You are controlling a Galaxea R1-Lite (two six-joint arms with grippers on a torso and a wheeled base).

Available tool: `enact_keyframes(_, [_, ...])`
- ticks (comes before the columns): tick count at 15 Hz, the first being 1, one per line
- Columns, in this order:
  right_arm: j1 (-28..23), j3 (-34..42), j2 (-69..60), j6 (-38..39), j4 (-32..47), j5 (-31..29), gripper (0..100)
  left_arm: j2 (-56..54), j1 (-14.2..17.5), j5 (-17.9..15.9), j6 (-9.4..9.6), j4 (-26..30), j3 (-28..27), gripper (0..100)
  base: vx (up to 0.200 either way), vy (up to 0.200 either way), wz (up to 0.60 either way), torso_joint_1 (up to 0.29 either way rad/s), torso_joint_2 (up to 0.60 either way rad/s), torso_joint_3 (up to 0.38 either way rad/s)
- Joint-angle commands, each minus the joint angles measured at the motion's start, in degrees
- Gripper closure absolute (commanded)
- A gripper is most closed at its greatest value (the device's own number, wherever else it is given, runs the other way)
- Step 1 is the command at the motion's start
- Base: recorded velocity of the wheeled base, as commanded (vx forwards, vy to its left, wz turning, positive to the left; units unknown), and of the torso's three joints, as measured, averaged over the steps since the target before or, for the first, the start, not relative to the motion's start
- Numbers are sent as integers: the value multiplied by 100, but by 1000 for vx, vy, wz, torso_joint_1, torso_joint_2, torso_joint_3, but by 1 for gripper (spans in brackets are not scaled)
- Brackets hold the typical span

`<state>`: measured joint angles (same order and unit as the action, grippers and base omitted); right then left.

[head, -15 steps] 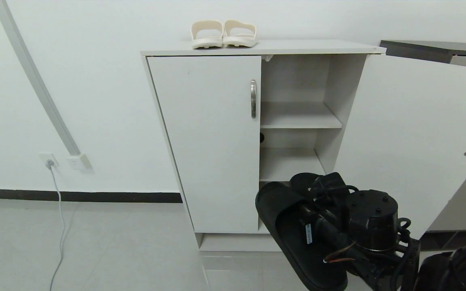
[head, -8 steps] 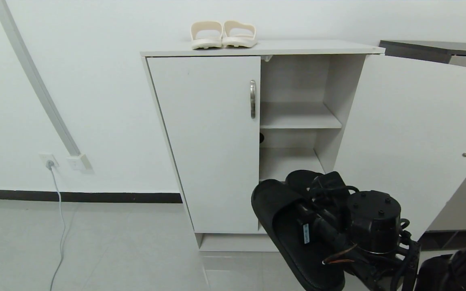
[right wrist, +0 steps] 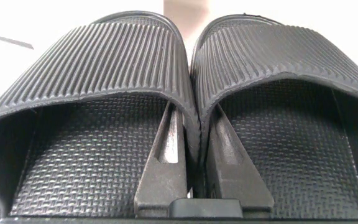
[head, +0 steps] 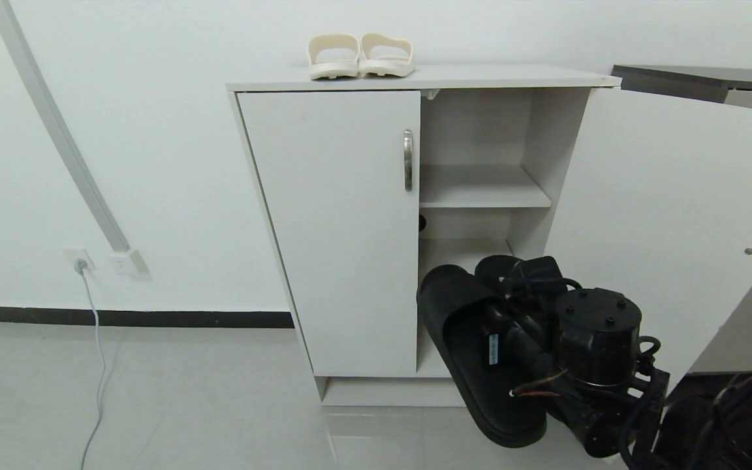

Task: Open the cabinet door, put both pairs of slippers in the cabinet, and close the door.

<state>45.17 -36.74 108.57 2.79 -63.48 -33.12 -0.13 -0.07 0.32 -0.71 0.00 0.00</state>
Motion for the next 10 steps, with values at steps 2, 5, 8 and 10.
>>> enact_keyframes(2, [-342,-474,542,20,2,-590,100,13,7,-5,0,0,0,100,0,0,0,0,0,0])
enact_keyframes(5, [-368,-536,674,37,2,-634,100,13,-1,-5,-8,0,0,100,0,0,0,0,0,0])
enact_keyframes(8, [-359,-545,692,37,-7,-634,100,13,-1,-5,-17,0,0,100,0,-67,0,1,1,2])
enact_keyframes(10, [-307,-545,718,46,-7,-634,100,22,-1,-5,-17,9,0,100,0,-200,0,2,7,0])
